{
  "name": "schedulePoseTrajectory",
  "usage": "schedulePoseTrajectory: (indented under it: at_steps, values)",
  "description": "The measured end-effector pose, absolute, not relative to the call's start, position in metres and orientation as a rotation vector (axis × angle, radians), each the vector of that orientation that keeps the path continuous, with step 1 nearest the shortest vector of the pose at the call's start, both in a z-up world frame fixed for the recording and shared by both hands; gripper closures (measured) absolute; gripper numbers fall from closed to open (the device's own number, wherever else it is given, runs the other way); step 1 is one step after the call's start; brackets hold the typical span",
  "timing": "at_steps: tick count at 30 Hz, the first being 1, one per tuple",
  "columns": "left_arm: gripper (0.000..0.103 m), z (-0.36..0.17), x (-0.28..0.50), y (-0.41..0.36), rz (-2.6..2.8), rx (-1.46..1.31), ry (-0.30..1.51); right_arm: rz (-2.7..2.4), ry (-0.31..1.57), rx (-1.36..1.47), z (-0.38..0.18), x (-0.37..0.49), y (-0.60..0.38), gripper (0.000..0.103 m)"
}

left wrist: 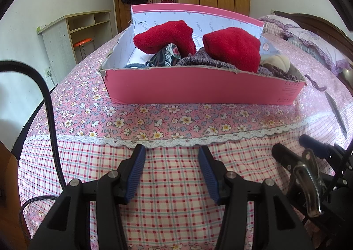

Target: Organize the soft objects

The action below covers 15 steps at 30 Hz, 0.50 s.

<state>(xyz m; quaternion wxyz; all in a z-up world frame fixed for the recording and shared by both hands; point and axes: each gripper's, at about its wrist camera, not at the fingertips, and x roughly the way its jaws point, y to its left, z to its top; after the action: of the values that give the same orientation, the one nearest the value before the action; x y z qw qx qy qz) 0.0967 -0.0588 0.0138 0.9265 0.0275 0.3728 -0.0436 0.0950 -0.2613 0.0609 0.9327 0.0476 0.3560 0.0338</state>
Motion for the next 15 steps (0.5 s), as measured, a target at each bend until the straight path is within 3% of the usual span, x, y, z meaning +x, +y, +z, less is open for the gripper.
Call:
schedulePoseTrajectory:
  at_steps: [15]
  values:
    - [0.05, 0.0138, 0.0966, -0.0585, -0.088, 0.057, 0.761, 0.069, 0.728, 0.098, 0.0609, 0.0951, -0.2611, 0.037]
